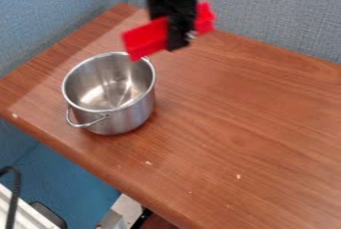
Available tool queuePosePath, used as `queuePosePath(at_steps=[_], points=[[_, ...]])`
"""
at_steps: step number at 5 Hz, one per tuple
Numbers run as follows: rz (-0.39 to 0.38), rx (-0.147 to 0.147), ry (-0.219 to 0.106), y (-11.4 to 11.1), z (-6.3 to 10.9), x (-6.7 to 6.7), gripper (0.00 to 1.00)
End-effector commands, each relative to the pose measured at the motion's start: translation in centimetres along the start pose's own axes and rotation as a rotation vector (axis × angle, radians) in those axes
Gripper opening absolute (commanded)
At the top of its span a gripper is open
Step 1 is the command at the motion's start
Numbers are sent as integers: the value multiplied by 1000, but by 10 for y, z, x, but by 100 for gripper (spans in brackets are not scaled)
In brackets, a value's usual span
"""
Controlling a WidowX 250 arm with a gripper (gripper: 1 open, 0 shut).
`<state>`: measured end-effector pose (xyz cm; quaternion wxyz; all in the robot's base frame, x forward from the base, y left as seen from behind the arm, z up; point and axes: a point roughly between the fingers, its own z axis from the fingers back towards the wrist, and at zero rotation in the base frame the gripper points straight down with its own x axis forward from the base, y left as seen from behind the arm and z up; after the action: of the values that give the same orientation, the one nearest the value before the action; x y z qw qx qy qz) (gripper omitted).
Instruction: Put the red object in the metal pot
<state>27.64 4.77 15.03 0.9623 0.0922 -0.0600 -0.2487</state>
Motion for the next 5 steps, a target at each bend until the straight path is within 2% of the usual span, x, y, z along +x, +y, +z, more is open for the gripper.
queuePosePath(at_steps=[1, 2, 3, 4, 5], points=[[31, 10, -41, 14, 11, -14, 0], [21, -25, -15, 16, 6, -27, 0], [-16, -62, 17, 4, -3, -43, 0], [-34, -76, 32, -2, -18, -52, 0], [-6, -78, 30, 13, -47, -68, 0]])
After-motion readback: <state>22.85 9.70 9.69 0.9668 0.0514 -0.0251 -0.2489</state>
